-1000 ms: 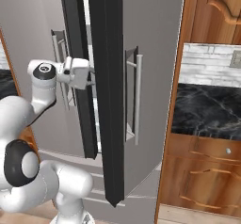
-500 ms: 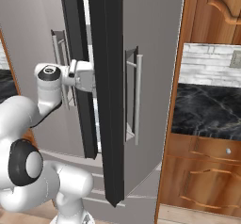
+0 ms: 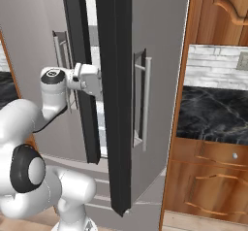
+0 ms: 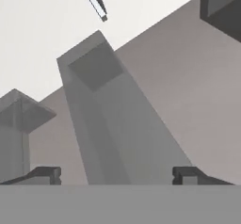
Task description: Gather the bell peppers from the fridge and place them on a tray on the dining counter. Then gather the fish and chicken drumstick from the fridge and place them on the other tray.
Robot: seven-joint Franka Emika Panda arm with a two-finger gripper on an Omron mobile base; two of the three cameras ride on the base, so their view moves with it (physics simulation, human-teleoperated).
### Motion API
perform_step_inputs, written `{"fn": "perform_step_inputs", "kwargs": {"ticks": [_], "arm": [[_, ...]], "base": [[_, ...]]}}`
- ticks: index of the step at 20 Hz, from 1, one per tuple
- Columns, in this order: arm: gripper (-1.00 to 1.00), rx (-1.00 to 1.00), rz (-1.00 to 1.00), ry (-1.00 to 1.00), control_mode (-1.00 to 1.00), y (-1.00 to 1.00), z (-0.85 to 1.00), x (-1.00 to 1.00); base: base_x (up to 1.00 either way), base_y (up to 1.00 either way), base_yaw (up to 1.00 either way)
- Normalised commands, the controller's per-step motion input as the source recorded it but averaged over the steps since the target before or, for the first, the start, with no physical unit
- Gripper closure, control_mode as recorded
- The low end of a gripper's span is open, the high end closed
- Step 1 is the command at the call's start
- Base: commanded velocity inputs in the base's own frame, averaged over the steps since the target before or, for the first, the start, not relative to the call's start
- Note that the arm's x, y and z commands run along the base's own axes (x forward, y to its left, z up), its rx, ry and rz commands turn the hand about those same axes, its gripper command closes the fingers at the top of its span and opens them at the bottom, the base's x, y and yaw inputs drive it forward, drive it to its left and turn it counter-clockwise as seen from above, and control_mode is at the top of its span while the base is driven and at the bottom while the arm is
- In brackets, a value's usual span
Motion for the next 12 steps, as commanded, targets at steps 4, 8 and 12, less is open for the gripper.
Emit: {"fn": "perform_step_inputs", "kwargs": {"ticks": [4, 8, 12], "arm": [[-1.00, -0.04, -0.26, 0.01, -1.00, -0.63, -0.05, -0.50], [-1.00, -0.01, -0.26, 0.00, -1.00, -0.81, -0.08, -0.54], [-1.00, 0.00, -0.24, 0.00, -1.00, -0.85, 0.00, -0.53]], "base": [[0.00, 0.00, 0.00], [0.00, 0.00, 0.00], [0.00, 0.00, 0.00]]}}
